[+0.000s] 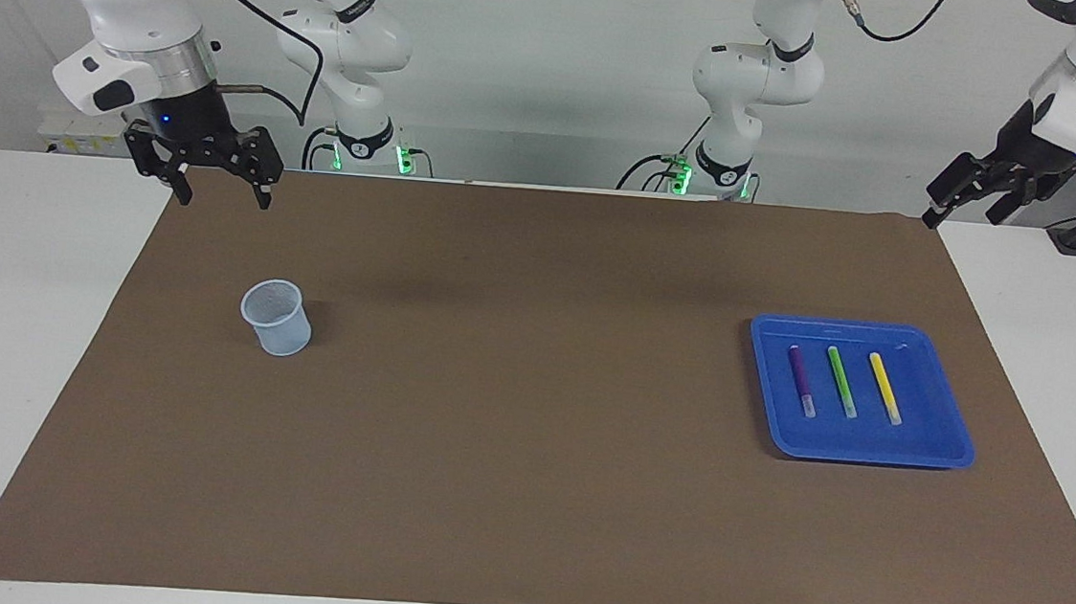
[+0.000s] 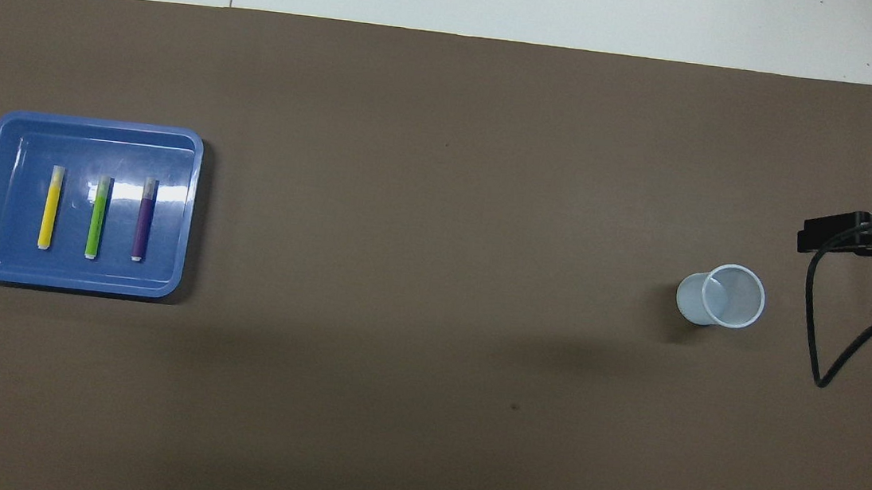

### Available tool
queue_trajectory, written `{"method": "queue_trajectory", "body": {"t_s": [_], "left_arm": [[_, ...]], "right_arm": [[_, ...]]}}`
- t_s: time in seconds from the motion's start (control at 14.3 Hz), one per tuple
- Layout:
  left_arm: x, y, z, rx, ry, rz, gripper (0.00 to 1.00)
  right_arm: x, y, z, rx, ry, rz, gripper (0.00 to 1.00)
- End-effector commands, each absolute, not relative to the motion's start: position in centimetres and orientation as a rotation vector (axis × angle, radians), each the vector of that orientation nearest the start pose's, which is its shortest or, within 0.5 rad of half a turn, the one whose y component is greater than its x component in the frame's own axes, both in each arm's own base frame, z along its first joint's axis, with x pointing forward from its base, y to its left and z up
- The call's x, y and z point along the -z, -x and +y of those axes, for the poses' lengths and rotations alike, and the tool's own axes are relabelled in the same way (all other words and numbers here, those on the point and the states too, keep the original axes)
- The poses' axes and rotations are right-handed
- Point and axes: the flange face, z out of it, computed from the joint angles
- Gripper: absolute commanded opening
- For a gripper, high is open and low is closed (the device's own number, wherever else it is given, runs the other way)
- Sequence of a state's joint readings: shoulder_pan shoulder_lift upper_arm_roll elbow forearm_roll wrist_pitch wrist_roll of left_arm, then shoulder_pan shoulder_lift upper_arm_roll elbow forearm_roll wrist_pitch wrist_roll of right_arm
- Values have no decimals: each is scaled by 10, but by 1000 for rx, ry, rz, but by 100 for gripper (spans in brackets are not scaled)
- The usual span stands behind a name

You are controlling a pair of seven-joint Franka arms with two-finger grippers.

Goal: Right arm passes pens to left for tray arrangement

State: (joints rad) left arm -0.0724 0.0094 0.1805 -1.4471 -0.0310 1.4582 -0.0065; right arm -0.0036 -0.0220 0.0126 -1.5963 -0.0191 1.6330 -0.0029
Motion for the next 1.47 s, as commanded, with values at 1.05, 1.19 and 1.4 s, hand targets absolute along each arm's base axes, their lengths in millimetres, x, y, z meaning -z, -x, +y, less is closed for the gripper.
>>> {"method": "queue_trajectory", "body": {"t_s": [1.05, 1.19, 1.4], "left_arm": [[-671, -538, 62, 23, 3124, -165, 100], [-671, -538, 61, 23, 3124, -163, 100], [-671, -538, 59, 18, 3124, -161, 100]], "right_arm": [[-637, -554, -42, 107, 3110, -25, 100], [-636, -553, -56, 103, 3111, 20, 100], [-639, -552, -57, 105, 3110, 32, 100]]}}
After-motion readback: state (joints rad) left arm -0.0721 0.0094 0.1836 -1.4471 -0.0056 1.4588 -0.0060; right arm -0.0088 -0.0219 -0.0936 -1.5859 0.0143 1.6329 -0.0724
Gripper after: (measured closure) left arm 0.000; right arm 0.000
